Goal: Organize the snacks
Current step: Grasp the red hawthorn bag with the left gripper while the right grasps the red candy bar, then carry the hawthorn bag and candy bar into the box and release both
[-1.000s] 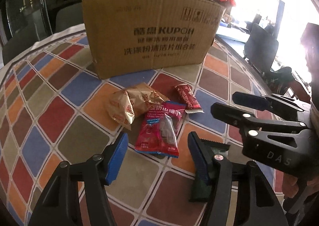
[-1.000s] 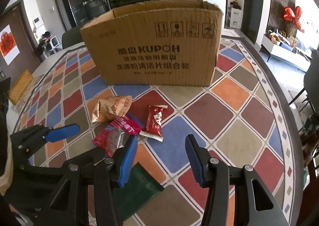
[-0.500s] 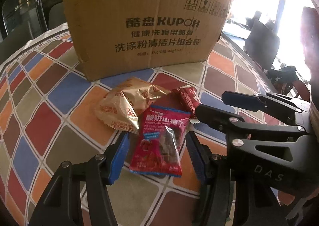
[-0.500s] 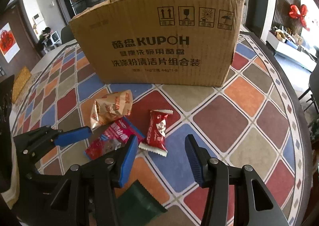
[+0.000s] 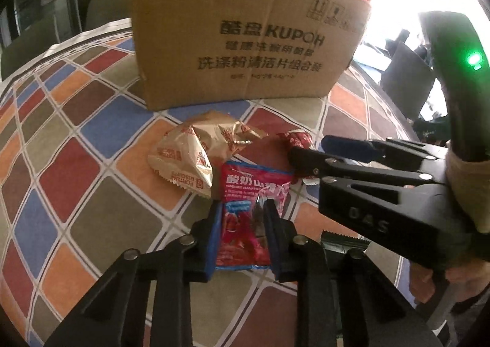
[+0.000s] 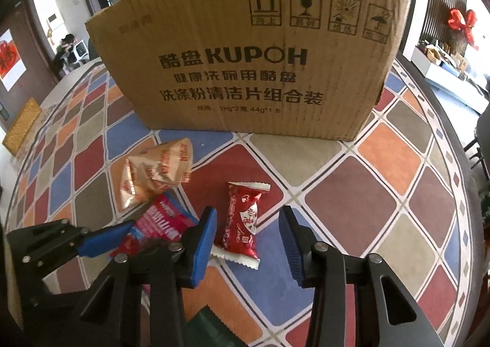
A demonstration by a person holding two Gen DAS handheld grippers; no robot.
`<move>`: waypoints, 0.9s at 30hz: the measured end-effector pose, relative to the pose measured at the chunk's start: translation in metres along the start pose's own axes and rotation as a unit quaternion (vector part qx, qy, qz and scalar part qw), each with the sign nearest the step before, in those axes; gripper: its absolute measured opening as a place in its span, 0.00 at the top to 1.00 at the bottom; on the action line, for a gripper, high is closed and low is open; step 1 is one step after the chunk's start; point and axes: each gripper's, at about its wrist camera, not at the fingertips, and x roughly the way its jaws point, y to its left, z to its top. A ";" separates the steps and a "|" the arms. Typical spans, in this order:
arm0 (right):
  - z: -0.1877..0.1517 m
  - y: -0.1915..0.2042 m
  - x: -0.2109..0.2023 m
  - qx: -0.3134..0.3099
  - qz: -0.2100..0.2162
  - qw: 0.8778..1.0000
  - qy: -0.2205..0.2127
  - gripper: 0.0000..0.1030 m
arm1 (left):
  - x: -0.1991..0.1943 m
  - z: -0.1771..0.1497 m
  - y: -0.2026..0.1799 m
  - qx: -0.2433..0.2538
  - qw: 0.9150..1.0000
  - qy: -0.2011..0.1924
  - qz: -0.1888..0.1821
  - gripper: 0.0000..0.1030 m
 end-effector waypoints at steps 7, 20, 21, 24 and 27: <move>0.001 0.009 0.014 -0.006 -0.011 1.000 0.013 0.70 | -0.001 0.000 -0.001 0.005 1.000 0.000 0.002 0.76; -0.032 -0.006 -0.005 0.021 -0.029 0.999 0.013 0.78 | 0.010 0.002 -0.023 0.046 0.998 0.012 0.045 0.51; -0.034 -0.007 -0.007 0.024 -0.029 0.999 0.012 0.78 | 0.013 0.001 -0.026 0.050 0.997 0.013 0.052 0.51; -0.042 -0.011 -0.015 0.032 -0.026 0.999 0.007 0.78 | 0.015 -0.003 -0.028 0.052 0.997 0.007 0.060 0.55; -0.043 -0.013 -0.019 0.032 -0.027 0.999 0.005 0.78 | 0.013 -0.006 -0.029 0.051 0.997 0.003 0.052 0.62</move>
